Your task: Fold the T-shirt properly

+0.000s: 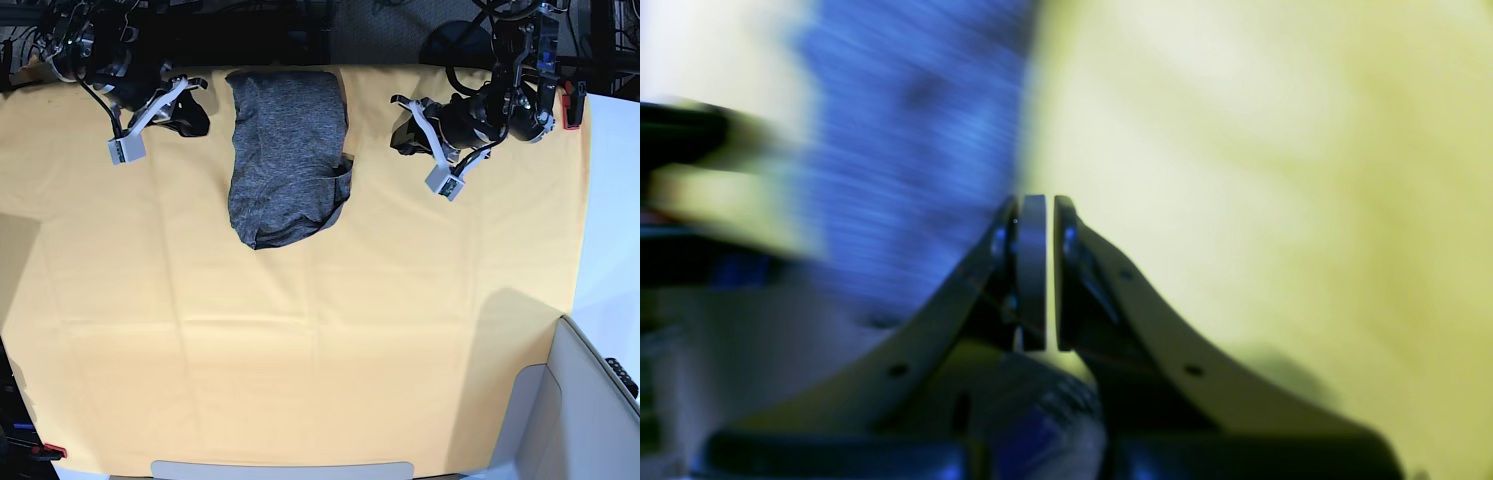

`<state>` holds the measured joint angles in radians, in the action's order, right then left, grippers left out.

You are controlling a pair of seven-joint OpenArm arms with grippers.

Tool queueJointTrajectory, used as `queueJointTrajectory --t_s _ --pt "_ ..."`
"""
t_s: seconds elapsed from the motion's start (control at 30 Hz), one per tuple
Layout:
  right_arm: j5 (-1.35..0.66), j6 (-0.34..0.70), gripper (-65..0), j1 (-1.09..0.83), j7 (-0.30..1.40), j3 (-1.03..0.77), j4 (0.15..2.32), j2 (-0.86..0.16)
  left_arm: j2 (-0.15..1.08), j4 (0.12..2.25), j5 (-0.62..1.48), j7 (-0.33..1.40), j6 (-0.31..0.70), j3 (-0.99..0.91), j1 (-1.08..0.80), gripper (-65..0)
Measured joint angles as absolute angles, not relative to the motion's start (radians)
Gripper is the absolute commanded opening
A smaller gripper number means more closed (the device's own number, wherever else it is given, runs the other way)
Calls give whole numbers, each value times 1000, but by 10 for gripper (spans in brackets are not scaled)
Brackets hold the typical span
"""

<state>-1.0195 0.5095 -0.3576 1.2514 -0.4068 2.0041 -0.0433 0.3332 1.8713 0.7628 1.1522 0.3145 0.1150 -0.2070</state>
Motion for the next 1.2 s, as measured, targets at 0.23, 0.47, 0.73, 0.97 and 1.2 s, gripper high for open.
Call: queueJointTrajectory --t_s 0.23,0.47,0.73,0.97,1.2 --pt "-1113 505 -640 -285 1267 -294 1774 -36 330 1871 762 1153 315 115 -207 -647" --pt "-1153 521 -640 -304 1234 -240 1650 -67 332 1871 754 1154 314 115 -207 -647" --pt "-1084 490 -640 -355 1245 -364 1710 -154 330 1871 762 1152 314 115 -207 -647" --pt "-1065 272 -640 -338 1234 -419 1913 -162 328 1871 761 1152 314 115 -207 -647" --pt "-970 265 -640 -420 1237 -472 2035 -192 330 1951 764 1132 319 80 -289 -648"
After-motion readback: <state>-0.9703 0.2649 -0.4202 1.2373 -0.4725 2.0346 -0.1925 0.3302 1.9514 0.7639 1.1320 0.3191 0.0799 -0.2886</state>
